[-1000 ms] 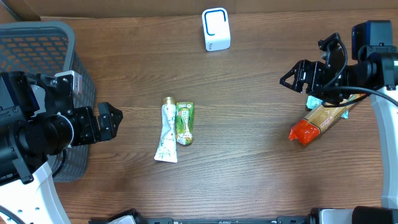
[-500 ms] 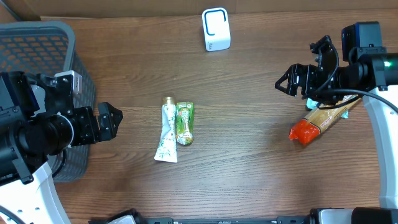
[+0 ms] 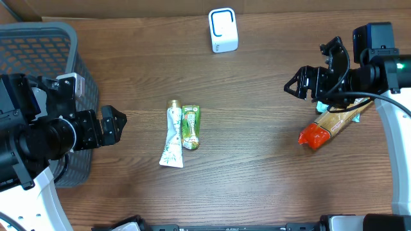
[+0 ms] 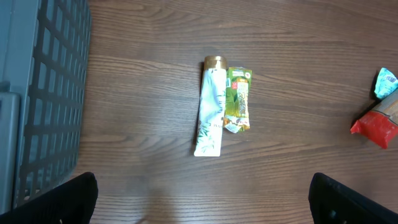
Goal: Scan the item barcode
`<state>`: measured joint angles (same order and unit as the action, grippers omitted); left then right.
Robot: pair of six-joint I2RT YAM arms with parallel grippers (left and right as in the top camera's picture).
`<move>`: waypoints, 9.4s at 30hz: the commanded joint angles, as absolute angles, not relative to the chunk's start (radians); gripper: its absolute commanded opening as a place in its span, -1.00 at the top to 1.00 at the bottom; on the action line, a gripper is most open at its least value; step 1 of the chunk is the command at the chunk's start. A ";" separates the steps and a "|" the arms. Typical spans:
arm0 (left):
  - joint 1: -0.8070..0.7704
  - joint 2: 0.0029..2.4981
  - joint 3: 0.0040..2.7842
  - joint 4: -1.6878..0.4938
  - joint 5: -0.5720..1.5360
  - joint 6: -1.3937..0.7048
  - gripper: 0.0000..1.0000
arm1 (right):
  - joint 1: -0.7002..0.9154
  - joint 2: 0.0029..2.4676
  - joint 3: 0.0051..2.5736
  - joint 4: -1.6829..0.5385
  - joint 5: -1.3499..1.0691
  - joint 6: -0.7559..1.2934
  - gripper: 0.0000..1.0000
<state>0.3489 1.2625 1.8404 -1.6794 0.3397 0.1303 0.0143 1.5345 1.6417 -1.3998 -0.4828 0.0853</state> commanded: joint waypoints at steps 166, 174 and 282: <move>0.353 1.268 1.840 -1.678 0.340 0.138 -0.99 | 0.239 1.671 2.187 -1.562 -0.573 0.009 0.93; 0.353 1.268 1.840 -1.678 0.340 0.138 -0.99 | 0.431 1.749 2.193 -1.336 0.202 0.212 0.93; 0.353 1.268 1.840 -1.678 0.340 0.138 -1.00 | 0.395 2.357 2.168 -0.484 0.409 -0.725 0.93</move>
